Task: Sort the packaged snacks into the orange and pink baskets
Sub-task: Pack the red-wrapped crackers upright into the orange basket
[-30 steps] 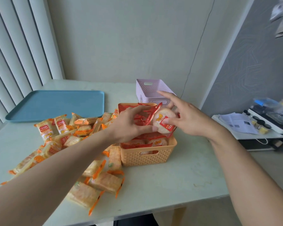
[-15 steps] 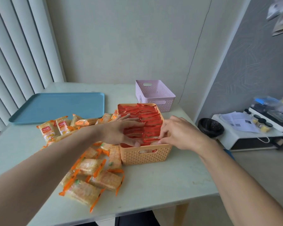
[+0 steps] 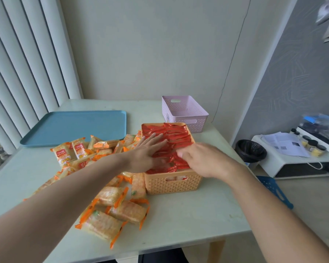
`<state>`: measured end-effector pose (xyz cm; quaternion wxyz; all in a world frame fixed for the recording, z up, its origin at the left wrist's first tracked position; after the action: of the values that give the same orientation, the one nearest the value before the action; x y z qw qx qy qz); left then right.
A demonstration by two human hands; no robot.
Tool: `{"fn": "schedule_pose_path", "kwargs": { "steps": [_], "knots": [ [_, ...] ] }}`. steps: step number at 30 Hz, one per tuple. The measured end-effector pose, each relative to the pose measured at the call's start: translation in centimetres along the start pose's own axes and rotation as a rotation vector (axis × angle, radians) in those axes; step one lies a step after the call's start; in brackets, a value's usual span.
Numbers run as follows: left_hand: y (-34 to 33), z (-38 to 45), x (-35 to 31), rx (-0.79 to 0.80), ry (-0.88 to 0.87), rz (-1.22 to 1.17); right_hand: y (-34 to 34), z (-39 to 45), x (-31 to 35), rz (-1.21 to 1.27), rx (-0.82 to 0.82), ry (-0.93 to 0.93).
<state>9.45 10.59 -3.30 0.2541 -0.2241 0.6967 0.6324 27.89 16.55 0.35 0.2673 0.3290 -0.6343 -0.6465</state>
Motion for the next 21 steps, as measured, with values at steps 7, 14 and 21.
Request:
{"fn": "schedule_pose_path", "kwargs": {
  "steps": [7, 14, 21],
  "knots": [
    [0.7, 3.1, -0.3, -0.342, 0.199, 0.175, -1.1, 9.1, -1.3, 0.038, 0.016, -0.105],
    [-0.3, 3.4, 0.3, -0.305, 0.226, 0.244, -0.7, 10.4, -0.2, -0.231, 0.188, -0.066],
    [0.1, 3.3, -0.3, -0.281, 0.174, 0.134, -2.2, 10.3, -1.0, -0.033, 0.018, -0.015]
  ]
}}
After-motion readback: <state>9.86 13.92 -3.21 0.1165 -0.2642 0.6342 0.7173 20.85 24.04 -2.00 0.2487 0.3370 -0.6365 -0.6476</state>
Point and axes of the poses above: each hand's wrist, its own z-axis towards the middle knuckle, its own y-axis out of the back of the hand, x = y × z, the point moved 3 cm from there along z, towards the middle knuckle, and after that the axes turned 15 degrees about -z, right-handed, at the moved point
